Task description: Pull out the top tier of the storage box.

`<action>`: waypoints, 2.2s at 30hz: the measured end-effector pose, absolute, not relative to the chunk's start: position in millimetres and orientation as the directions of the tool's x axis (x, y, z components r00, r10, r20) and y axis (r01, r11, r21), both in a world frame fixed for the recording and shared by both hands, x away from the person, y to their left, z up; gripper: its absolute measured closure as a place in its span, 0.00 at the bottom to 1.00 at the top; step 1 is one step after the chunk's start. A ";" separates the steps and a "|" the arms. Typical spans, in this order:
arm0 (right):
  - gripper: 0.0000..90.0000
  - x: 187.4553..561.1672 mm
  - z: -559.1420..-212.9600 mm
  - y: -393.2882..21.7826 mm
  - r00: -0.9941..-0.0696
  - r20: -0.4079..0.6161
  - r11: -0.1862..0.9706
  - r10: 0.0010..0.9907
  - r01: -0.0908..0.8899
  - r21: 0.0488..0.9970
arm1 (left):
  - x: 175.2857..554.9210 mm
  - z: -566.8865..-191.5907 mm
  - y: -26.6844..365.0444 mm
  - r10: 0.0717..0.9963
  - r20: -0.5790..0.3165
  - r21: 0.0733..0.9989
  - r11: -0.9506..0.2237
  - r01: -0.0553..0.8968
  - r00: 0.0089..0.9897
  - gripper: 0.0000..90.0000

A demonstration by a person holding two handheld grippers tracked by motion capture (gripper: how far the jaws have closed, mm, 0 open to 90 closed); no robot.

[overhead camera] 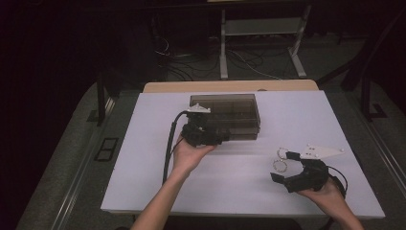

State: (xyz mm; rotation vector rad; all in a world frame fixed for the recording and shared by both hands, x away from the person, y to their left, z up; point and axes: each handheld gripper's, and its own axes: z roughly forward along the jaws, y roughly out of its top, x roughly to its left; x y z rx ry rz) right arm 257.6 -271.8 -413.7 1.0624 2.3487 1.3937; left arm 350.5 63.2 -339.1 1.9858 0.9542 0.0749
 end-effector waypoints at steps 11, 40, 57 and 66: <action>0.00 257.1 -414.4 -271.4 -0.720 0.174 0.296 0.671 0.476 0.828 | 368.6 -329.8 63.6 0.590 -0.196 0.724 -0.452 0.522 0.783 0.39; 0.00 257.0 -415.2 -269.6 -0.730 0.168 0.309 0.663 0.471 0.827 | 392.2 -343.4 50.2 0.455 -0.062 0.723 -0.593 0.354 0.888 0.47; 0.00 257.4 -416.2 -268.2 -0.734 0.169 0.320 0.658 0.475 0.820 | 410.5 -357.6 57.5 0.401 -0.065 0.751 -0.583 0.309 0.914 0.67; 0.00 257.7 -416.8 -267.7 -0.737 0.167 0.324 0.655 0.474 0.818 | 415.7 -362.7 58.3 0.368 -0.071 0.759 -0.583 0.290 0.927 0.75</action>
